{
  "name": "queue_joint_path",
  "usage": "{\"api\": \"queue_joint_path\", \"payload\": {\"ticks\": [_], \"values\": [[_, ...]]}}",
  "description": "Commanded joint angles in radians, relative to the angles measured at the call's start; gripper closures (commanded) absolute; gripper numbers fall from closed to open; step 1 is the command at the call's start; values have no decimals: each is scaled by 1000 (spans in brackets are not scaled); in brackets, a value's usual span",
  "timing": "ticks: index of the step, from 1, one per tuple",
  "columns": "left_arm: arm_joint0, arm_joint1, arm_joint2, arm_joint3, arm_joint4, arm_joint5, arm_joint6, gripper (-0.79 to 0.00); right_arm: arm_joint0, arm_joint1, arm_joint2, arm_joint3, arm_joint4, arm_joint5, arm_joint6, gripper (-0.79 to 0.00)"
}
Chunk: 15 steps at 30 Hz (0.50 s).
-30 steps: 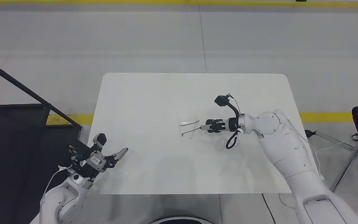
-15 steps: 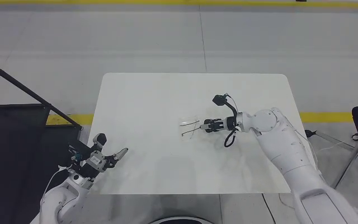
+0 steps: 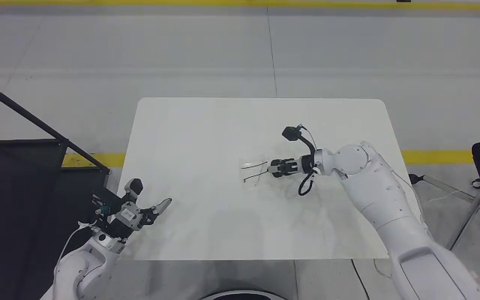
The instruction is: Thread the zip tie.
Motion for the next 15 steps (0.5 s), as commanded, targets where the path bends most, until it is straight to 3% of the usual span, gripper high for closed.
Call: {"api": "queue_joint_path", "payload": {"ticks": [1, 8, 15], "values": [[0, 0, 0, 0, 0, 0, 0, -785, 1, -2, -5, 3, 1, -2, -1, -163], [0, 0, 0, 0, 0, 0, 0, -785, 9, -5, -11, 17, 6, -15, 0, -142], [0, 0, 0, 0, 0, 0, 0, -785, 15, -7, -13, 31, 14, -25, 0, -18]]}}
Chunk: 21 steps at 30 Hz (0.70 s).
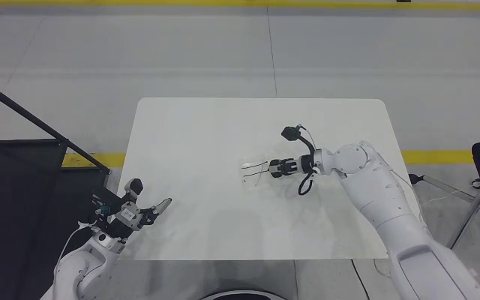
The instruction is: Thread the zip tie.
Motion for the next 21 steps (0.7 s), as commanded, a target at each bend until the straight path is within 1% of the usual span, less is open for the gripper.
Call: {"api": "queue_joint_path", "payload": {"ticks": [1, 11, 21], "values": [[0, 0, 0, 0, 0, 0, 0, -785, 1, 0, 0, 2, 1, -2, -1, -3], [0, 0, 0, 0, 0, 0, 0, -785, -6, 8, 17, 2, 18, -30, -2, 0], [0, 0, 0, 0, 0, 0, 0, -785, -31, 30, 56, -39, 35, -78, -12, 0]]}}
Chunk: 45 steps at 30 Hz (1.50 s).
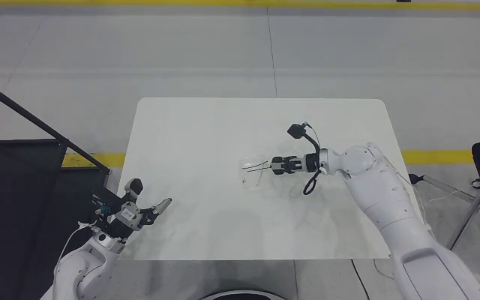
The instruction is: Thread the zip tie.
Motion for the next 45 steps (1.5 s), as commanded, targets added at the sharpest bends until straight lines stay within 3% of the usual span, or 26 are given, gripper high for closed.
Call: {"api": "queue_joint_path", "payload": {"ticks": [1, 11, 27, 32, 40, 45], "values": [[0, 0, 0, 0, 0, 0, 0, -785, -10, 7, 11, -19, -5, -10, -3, 0], [0, 0, 0, 0, 0, 0, 0, -785, -127, 69, 116, -228, -61, -21, -30, 0], [-1, 0, 1, -2, -1, 1, 0, -785, -429, 159, 300, -696, -208, 42, -55, 0], [-2, 9, -10, -20, 60, -120, 54, -785, -487, 173, 324, -785, -235, 33, -51, 0], [-43, 44, -67, -36, 277, -456, 150, -785, -507, 194, 336, -897, -198, -7, 59, 0], [-42, 83, -8, -79, 394, -475, 276, -785, -500, 207, 318, -975, -161, 13, 119, 0]]}}
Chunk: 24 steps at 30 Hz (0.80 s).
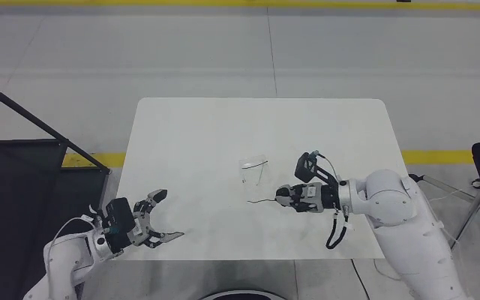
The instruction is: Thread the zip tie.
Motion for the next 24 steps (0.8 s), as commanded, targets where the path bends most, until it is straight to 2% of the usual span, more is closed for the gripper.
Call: {"api": "queue_joint_path", "payload": {"ticks": [1, 9, 21, 24], "values": [[-1, 22, 37, -13, 26, 2, 57, -785, 8, 5, -12, -27, 9, 16, 14, 0], [-44, 136, 154, -18, 14, 2, 166, -785, 91, 22, -85, -100, 71, 92, 90, 0], [-41, 139, 161, -27, -15, 15, 166, -785, 95, 22, -89, -100, 72, 97, 95, 0], [-41, 138, 166, -47, -30, 32, 114, -785, 89, 22, -110, -107, 63, 92, 78, 0]]}}
